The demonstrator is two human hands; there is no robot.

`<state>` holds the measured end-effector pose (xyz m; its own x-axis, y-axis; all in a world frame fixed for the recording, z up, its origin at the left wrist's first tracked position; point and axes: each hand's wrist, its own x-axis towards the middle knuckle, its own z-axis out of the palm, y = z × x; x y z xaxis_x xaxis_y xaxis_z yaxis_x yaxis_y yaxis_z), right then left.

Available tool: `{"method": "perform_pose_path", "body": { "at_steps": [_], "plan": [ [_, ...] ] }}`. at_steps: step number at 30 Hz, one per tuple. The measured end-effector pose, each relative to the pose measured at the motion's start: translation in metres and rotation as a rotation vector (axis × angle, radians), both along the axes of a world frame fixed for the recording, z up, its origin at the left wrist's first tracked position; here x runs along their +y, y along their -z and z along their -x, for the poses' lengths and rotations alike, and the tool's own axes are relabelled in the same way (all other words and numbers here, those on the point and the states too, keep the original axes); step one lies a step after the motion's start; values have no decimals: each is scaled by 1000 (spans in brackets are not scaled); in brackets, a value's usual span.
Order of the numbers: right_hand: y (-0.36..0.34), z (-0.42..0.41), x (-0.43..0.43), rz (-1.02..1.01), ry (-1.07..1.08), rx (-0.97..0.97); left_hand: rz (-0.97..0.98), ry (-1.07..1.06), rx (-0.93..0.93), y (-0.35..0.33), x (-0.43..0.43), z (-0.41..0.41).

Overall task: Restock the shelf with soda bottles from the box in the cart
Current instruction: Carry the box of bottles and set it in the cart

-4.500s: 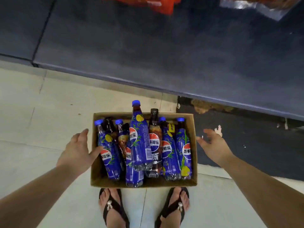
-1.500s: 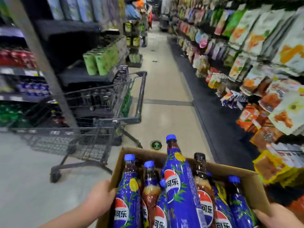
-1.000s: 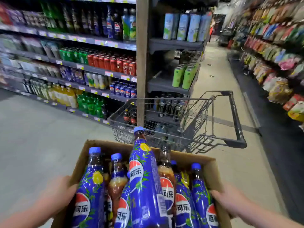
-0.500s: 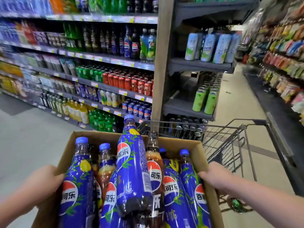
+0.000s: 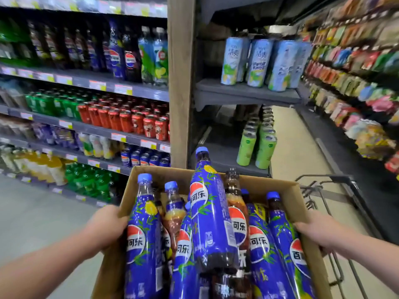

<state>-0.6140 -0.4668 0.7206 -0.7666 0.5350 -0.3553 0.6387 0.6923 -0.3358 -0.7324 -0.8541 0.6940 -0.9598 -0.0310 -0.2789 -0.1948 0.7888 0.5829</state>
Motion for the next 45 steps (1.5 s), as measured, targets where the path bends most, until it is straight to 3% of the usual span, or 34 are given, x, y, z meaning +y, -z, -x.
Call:
{"method": "perform_pose_path", "body": {
  "at_steps": [12,16,29,45],
  "plan": [
    [58,42,68,43,415,-122,76,350,-141,74,123,152],
    [94,60,89,-49,351,-250,119,333,-217,113,147,158],
    [248,111,117,90,178,-398,215,154,-410,253,145,182],
    [379,161,109,195,248,-493,358,188,-449,372,134,224]
  ]
}}
